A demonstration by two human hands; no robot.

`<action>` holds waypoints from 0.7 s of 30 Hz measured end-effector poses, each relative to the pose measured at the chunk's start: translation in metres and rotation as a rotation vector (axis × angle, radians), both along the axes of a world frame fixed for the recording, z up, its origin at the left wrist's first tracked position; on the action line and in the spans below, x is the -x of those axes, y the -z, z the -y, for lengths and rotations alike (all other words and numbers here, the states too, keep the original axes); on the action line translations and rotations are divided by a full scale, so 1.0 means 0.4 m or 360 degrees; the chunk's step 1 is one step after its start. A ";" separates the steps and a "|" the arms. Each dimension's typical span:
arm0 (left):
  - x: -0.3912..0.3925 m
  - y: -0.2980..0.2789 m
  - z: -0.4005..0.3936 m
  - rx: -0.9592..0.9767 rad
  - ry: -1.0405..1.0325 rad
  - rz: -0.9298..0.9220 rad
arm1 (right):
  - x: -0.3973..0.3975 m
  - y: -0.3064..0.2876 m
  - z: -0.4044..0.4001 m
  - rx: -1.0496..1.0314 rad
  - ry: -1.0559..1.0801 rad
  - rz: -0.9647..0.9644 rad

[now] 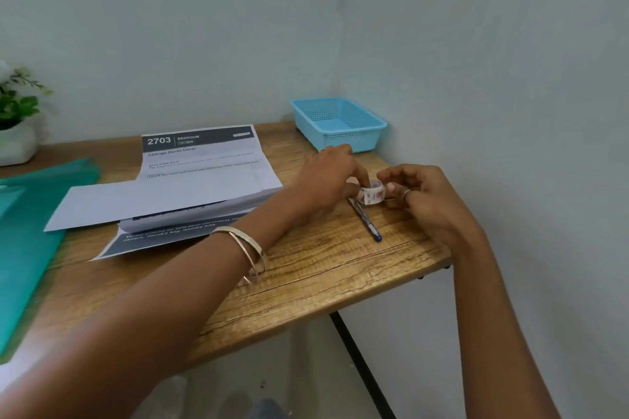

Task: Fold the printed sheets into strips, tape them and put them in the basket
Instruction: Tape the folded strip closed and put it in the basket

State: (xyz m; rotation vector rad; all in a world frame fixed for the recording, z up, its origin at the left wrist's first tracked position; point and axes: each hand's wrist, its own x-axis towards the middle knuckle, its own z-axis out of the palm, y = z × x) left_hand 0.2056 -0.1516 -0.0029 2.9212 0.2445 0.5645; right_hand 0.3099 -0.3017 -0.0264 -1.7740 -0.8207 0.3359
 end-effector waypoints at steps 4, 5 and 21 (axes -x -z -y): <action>0.027 -0.048 -0.023 0.0511 -0.0013 0.0190 | 0.016 -0.054 -0.032 -0.0312 -0.0014 -0.0149; 0.040 -0.063 -0.033 0.0614 -0.0033 0.0232 | 0.023 -0.075 -0.045 -0.0405 -0.0009 -0.0188; 0.344 -0.103 -0.317 0.0536 -0.0555 0.0520 | 0.238 -0.193 -0.447 -0.0116 -0.0324 0.0349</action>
